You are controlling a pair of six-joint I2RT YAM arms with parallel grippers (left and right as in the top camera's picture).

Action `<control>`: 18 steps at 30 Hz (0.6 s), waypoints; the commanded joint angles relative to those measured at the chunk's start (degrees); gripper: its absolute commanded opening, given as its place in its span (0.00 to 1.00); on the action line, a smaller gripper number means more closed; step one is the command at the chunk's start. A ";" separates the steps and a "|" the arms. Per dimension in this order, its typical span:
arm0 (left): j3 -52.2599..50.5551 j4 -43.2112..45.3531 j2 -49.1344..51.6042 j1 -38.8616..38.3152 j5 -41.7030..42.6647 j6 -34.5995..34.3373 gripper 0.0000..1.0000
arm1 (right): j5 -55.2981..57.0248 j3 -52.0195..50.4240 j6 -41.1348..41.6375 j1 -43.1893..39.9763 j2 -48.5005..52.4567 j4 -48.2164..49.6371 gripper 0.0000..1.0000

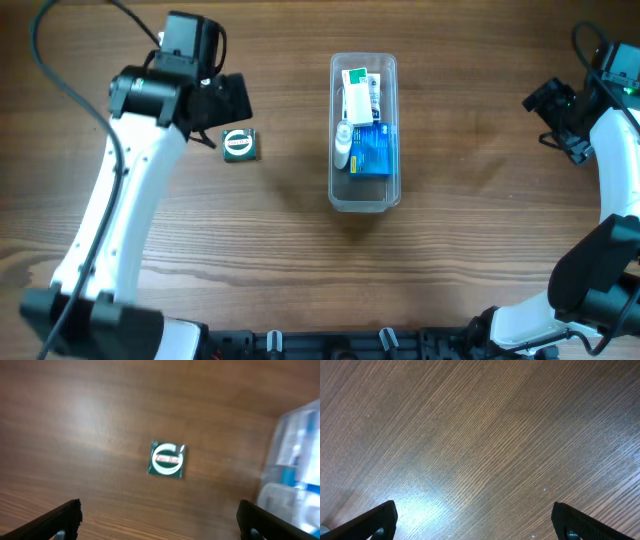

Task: Pack container
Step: 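Release the bottle and move the left gripper to the Zam-Buk tin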

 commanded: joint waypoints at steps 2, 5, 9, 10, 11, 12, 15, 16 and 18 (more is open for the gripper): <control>-2.73 0.59 7.41 1.40 3.52 0.55 1.00 | -0.11 0.07 0.20 -0.13 0.50 0.04 1.00; -2.73 2.75 14.16 1.42 5.99 0.57 1.00 | -0.11 0.07 0.17 -0.13 0.50 0.04 1.00; -2.73 4.37 21.24 1.42 8.68 2.03 1.00 | -0.11 0.07 0.20 -0.13 0.50 0.04 1.00; -2.73 4.61 22.69 1.40 9.03 3.08 1.00 | -0.11 0.07 0.20 -0.13 0.50 0.04 1.00; -2.73 4.87 24.24 1.42 9.01 3.61 1.00 | -0.11 0.07 0.20 -0.13 0.50 0.04 1.00; -2.73 5.11 24.92 1.51 8.98 3.74 1.00 | -0.11 0.07 0.20 -0.13 0.50 0.04 1.00; -2.73 6.97 26.23 2.29 9.03 6.45 1.00 | -0.11 0.07 0.17 -0.13 0.50 0.04 1.00; -2.73 7.82 26.43 2.82 9.01 7.39 1.00 | -0.11 0.07 0.17 -0.13 0.50 0.04 1.00; -2.73 8.61 26.82 3.82 9.03 8.72 1.00 | -0.11 0.07 0.17 -0.13 0.50 0.04 1.00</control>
